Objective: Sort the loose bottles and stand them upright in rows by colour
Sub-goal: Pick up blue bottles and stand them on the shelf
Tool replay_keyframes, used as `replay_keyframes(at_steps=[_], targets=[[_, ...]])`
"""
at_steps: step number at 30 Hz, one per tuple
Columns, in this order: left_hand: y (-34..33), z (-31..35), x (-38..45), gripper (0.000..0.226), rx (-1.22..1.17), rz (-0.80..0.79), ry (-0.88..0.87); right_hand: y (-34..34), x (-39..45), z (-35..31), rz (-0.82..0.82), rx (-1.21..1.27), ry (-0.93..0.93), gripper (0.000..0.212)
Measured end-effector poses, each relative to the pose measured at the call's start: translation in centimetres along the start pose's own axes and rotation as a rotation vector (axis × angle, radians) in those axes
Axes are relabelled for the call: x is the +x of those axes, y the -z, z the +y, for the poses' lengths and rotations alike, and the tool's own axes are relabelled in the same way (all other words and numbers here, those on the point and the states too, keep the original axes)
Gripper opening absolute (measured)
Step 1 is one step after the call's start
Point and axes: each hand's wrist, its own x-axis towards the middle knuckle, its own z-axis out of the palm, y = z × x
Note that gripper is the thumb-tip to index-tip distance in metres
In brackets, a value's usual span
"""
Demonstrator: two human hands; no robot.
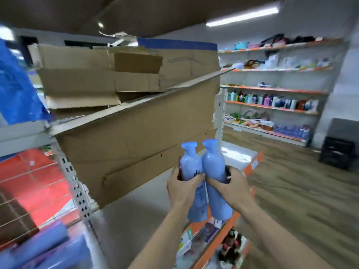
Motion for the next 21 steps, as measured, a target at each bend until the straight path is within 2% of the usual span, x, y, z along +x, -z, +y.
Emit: replay_keyframes(at_steps=[4, 10, 15, 21], targets=[[-6.1, -2.2, 3.9, 0.043, -0.082, -0.077, 0.041, 2.6, 6.3, 5.0, 0.034, -0.105, -0.021, 0.038], [-13.1, -4.0, 10.6, 0.042, -0.083, -0.137, 0.093, 4.8, 15.2, 8.0, 0.047, -0.128, -0.01, 0.036], [-16.8, -5.4, 15.6, 0.043, -0.054, -0.108, 0.033, 5.4, 21.6, 9.7, -0.016, -0.095, -0.022, 0.032], [-19.2, -7.8, 20.2, 0.042, -0.057, -0.002, 0.042, 3.4, 29.1, 13.8, -0.125, -0.024, 0.01, 0.037]])
